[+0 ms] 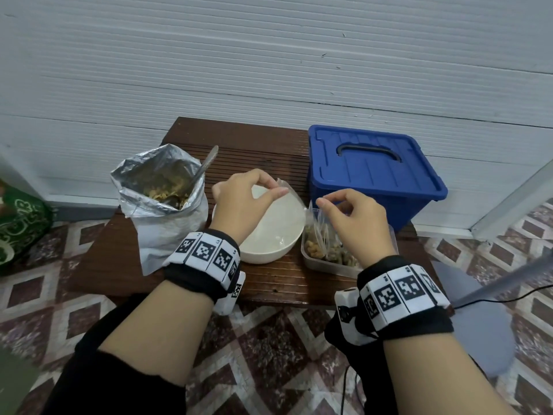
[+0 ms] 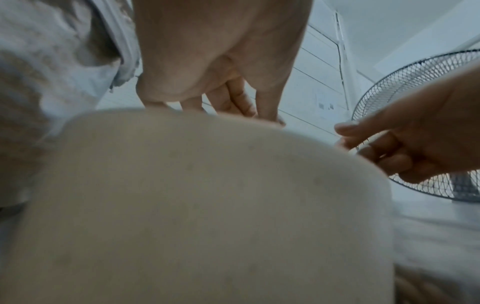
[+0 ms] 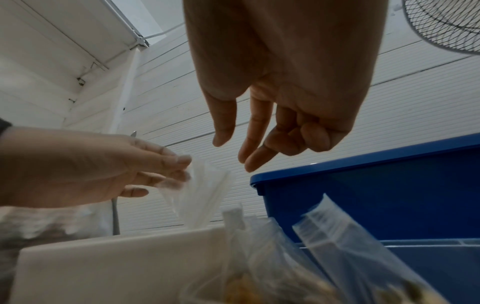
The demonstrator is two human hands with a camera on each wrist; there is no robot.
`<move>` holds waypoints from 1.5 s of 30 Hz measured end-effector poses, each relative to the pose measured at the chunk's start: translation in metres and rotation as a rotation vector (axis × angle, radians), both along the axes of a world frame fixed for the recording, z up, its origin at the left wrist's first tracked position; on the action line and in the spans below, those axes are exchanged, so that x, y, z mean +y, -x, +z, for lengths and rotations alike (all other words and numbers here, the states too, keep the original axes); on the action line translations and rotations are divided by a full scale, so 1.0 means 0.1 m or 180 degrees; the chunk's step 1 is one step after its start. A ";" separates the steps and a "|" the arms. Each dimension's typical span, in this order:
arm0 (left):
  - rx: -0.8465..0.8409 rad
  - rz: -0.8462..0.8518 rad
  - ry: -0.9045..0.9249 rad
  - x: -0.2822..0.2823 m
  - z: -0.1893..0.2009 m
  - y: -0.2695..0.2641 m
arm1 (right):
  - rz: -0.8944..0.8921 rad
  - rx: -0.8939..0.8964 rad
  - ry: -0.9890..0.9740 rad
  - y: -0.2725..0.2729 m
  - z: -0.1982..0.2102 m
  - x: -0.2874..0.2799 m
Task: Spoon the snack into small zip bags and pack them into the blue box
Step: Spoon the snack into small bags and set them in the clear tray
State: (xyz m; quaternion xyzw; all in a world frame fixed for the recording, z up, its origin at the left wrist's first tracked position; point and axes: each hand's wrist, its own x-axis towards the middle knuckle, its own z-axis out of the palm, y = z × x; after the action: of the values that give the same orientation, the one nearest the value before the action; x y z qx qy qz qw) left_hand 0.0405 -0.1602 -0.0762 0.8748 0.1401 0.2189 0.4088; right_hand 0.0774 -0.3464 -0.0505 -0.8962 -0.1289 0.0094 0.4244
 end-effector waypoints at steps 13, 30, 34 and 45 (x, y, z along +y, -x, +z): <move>-0.0265 0.0116 0.1536 -0.01 0.14 0.07 | -0.0027 0.0247 -0.0417 0.04 0.01 0.22; 0.0316 -0.1049 -0.1169 -0.05 0.11 0.15 | -0.0001 0.0495 -0.1028 0.04 0.03 0.21; 0.0113 -0.0969 -0.1096 -0.06 0.06 0.14 | 0.0216 0.0534 -0.1008 0.08 0.04 0.23; -0.0434 -0.0834 -0.0447 -0.05 0.04 0.11 | 0.0126 0.0518 -0.1038 0.10 0.09 0.23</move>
State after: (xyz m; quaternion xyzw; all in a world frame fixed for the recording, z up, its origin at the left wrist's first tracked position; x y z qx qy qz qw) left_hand 0.0293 -0.1651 -0.0724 0.8951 -0.0189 0.2318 0.3803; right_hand 0.0676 -0.3236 -0.0414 -0.8090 -0.1115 0.0692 0.5729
